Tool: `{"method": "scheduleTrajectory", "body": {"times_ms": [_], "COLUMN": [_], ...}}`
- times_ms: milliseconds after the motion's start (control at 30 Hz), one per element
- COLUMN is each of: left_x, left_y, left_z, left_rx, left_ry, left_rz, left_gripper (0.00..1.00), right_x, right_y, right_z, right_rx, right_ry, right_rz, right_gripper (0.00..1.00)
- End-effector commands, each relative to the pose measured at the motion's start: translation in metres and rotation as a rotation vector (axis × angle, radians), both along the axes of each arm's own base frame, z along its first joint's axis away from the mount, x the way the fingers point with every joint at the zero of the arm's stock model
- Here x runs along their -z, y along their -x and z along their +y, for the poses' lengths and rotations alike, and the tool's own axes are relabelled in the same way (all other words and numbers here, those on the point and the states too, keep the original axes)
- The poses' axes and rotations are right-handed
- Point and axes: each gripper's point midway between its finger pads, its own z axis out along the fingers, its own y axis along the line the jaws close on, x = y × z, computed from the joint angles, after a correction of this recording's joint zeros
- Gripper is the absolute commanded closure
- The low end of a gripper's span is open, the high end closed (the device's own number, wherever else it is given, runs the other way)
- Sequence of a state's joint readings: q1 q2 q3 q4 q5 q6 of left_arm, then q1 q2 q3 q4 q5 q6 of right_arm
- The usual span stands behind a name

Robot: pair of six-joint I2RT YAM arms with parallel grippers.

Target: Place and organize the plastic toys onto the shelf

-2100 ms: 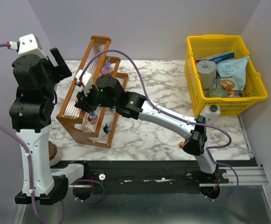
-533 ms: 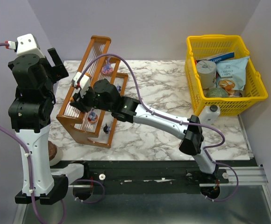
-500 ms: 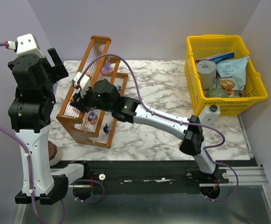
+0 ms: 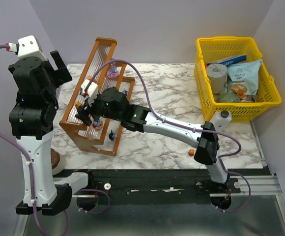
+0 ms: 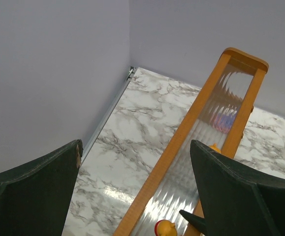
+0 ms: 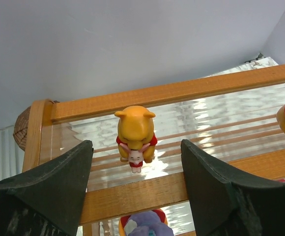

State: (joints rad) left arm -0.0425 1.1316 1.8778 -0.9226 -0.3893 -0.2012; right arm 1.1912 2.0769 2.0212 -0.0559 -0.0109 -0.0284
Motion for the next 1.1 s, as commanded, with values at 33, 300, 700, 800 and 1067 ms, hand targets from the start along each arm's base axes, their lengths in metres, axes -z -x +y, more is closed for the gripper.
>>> {"method": "scheduleTrajectory", "body": {"times_ms": [33,300,700,800,1067], "left_x": [-0.004,-0.008,-0.012,-0.020,-0.022], "left_y": [0.004,0.003,-0.002,0.000,0.003], "left_z": [0.004,-0.008,-0.071,-0.074,-0.092], "left_rx": [-0.016,0.062,0.407,0.423,0.517], "left_ry": [-0.017,-0.018,0.059,0.067,0.101], "left_rz": [-0.001,-0.010,-0.054,-0.077,-0.109], "left_gripper": [0.01,0.01,0.01,0.01,0.01], "right_x": [-0.030,-0.074,0.055,0.125,0.221], "right_y": [0.009,0.006,-0.026,-0.006,0.042], "right_z": [-0.013,-0.055,-0.318,-0.396,-0.464], "right_rx": [0.006,0.107,1.060,1.293,1.486], "right_ry": [-0.033,-0.072,0.198,0.270,0.360], "right_rz": [-0.012,-0.046,0.389,0.542,0.726], "right_gripper": [0.16,0.02,0.05,0.07,0.12]}}
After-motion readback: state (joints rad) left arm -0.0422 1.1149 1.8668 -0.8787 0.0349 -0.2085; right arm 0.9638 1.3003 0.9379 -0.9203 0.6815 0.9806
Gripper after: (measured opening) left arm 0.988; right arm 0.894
